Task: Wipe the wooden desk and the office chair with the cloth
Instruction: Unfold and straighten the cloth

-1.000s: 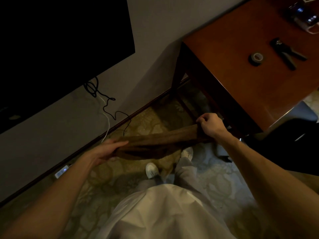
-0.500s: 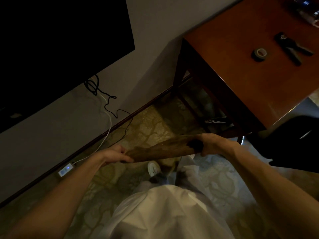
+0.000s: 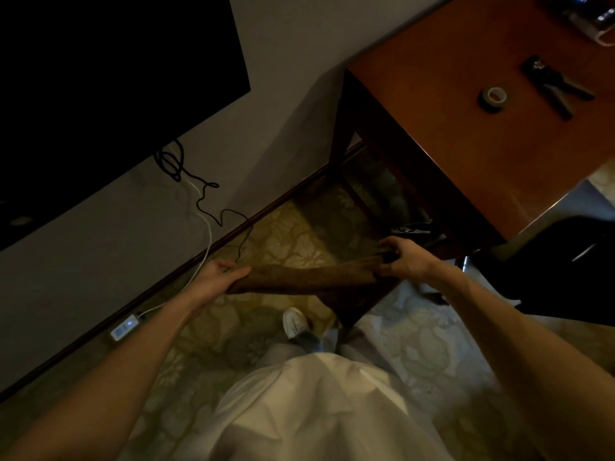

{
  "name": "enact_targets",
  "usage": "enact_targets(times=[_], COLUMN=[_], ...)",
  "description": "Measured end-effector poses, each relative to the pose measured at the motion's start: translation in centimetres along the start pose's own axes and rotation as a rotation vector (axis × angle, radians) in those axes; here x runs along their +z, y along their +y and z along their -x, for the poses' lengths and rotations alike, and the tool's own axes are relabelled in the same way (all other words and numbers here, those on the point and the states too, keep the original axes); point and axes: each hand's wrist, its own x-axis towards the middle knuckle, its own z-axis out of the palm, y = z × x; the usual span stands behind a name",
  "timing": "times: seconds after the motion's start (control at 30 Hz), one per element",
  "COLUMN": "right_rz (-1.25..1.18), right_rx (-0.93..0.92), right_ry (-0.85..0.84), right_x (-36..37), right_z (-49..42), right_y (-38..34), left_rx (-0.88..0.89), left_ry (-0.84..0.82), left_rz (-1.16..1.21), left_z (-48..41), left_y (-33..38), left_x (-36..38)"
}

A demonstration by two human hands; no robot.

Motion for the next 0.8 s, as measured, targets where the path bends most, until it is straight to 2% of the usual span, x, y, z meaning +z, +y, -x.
enact_targets(times=[0.17,0.27,0.33,0.47,0.67,0.73,0.8], right_rz=[0.224,0.410,0.432,0.446,0.311,0.303,0.150], right_rx=[0.063,0.060,0.005,-0.032,-0.091,-0.112,-0.137], right_ry=[-0.057,-0.047,-0.043,-0.002,0.280,0.374,0.439], right_x=[0.5,0.9,1.1,0.9,-0.3,-1.2,-2.3], right_z=[0.1,0.3,0.2,0.6,1.2,1.6,2.4], right_y=[0.1,0.1,0.3,0.6,2.5,3.3,3.7], left_rx=[0.066,0.162,0.221,0.274,0.404,0.439,0.426], left_ry=[-0.113,-0.145,-0.150,-0.083,0.017,0.031,0.037], left_rz=[-0.086,-0.366,-0.526,-0.672,-0.611,-0.507,-0.364], left_z=[0.0,-0.1,-0.1,-0.6,0.5,0.6,0.6], left_y=[0.5,0.8,1.1,1.9,4.7,5.6,6.9], left_x=[-0.5,-1.0,-1.1,-0.9,0.3,0.2,0.3])
